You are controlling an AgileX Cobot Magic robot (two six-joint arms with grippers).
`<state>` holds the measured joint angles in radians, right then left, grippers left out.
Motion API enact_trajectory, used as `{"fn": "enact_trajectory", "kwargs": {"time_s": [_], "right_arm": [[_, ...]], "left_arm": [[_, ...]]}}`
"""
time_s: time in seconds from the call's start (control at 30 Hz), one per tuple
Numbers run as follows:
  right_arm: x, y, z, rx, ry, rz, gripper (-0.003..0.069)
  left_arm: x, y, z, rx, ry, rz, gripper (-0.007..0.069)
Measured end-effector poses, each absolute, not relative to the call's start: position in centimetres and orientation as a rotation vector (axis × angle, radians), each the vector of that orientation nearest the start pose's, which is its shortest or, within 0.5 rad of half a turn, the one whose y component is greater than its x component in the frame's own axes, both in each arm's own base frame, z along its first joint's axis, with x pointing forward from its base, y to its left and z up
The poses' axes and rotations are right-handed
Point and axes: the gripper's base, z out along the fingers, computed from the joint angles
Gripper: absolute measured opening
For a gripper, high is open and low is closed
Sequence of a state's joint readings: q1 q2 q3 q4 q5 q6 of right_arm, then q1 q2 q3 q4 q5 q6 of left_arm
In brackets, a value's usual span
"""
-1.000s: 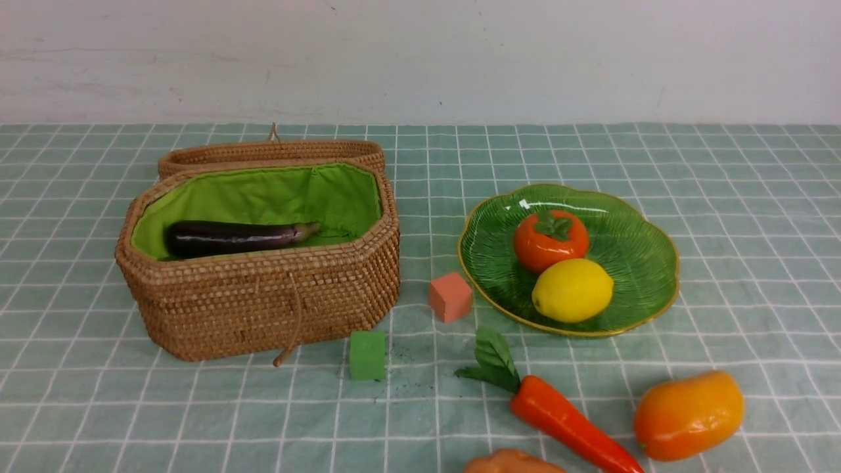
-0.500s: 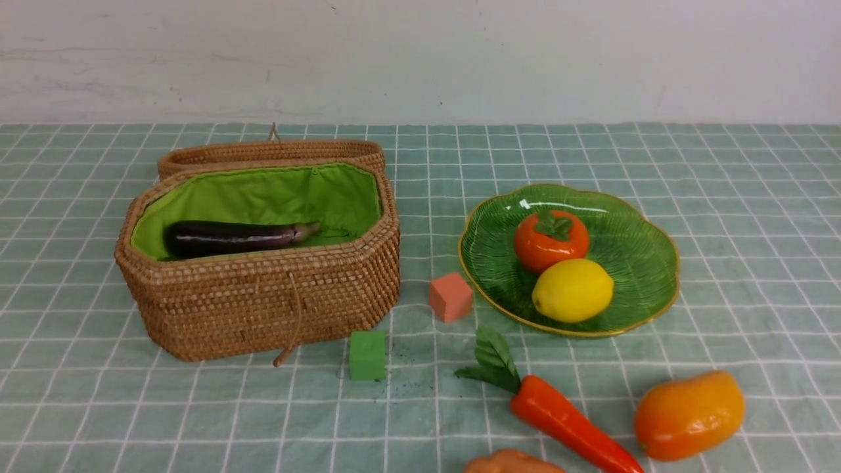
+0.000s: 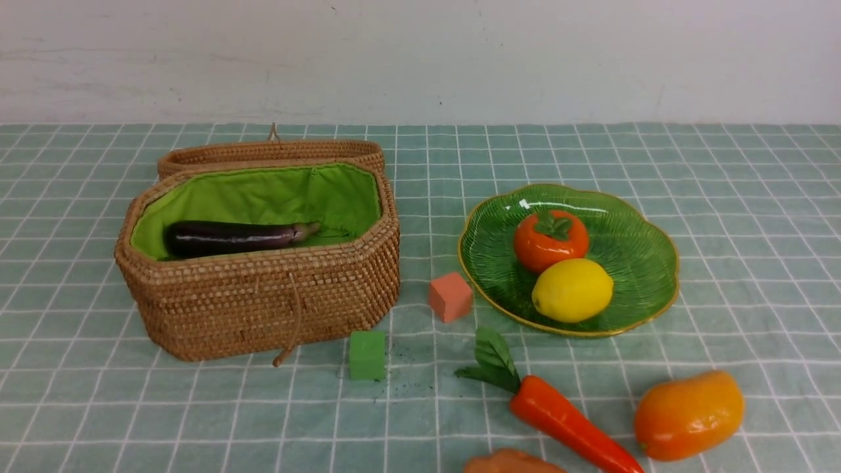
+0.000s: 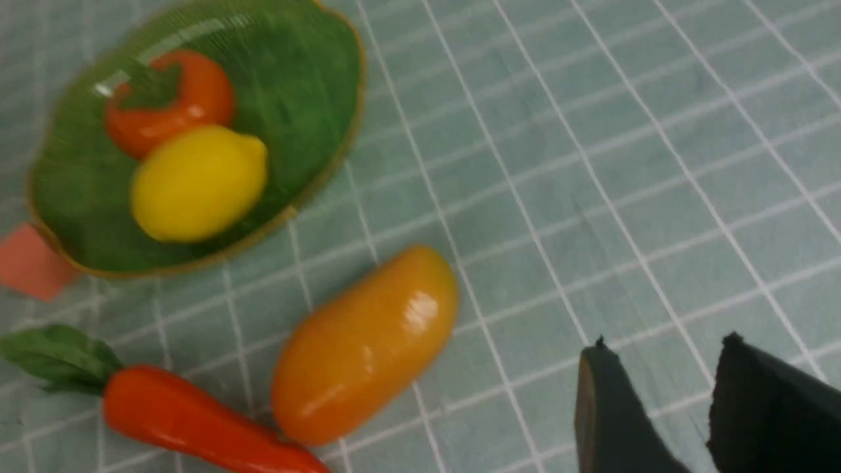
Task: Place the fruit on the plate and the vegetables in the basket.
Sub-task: Use the right arm to grab a mango and put it into the right plate
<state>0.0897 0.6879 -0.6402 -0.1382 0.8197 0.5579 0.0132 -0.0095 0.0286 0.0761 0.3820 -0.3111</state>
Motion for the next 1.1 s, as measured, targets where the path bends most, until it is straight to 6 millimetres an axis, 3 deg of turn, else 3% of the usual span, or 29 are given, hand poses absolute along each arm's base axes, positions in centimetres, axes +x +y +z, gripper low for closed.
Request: {"fn": "enact_trajectory", "kwargs": {"time_s": [0.13, 0.33, 0.47, 0.53, 0.63, 0.73, 0.83, 0.97, 1.1], "right_arm": [[13.9, 1.2, 28.8, 0.561, 2.387, 0.279, 0.0241], [16.7, 2.9, 27.4, 0.463, 2.485, 0.445, 0.0262], [19.7, 3.6, 26.9, 0.362, 2.567, 0.457, 0.0338], [21.9, 3.8, 26.5, 0.396, 2.609, 0.447, 0.0428], [23.3, 3.9, 25.8, 0.483, 2.64, 0.457, 0.0501], [25.3, 4.2, 24.1, 0.7, 2.671, 0.506, 0.062], [26.2, 4.4, 22.4, 0.853, 2.694, 0.518, 0.0665], [27.4, 4.4, 20.0, 1.031, 2.699, 0.503, 0.0669], [28.4, 4.4, 18.7, 1.074, 2.68, 0.491, 0.0651]], "left_arm": [[5.2, 0.3, 17.0, -0.258, 1.868, -0.129, 0.0077], [5.2, 0.3, 17.0, -0.258, 1.868, -0.129, 0.0082], [5.2, 0.3, 17.0, -0.258, 1.868, -0.129, 0.0086], [5.2, 0.3, 17.0, -0.258, 1.868, -0.129, 0.009], [5.2, 0.3, 17.0, -0.258, 1.868, -0.129, 0.0092], [5.2, 0.3, 17.0, -0.258, 1.868, -0.129, 0.0093], [5.2, 0.3, 17.0, -0.258, 1.868, -0.129, 0.0096], [5.2, 0.3, 17.0, -0.258, 1.868, -0.129, 0.0103], [5.2, 0.3, 17.0, -0.26, 1.868, -0.13, 0.0106]]}}
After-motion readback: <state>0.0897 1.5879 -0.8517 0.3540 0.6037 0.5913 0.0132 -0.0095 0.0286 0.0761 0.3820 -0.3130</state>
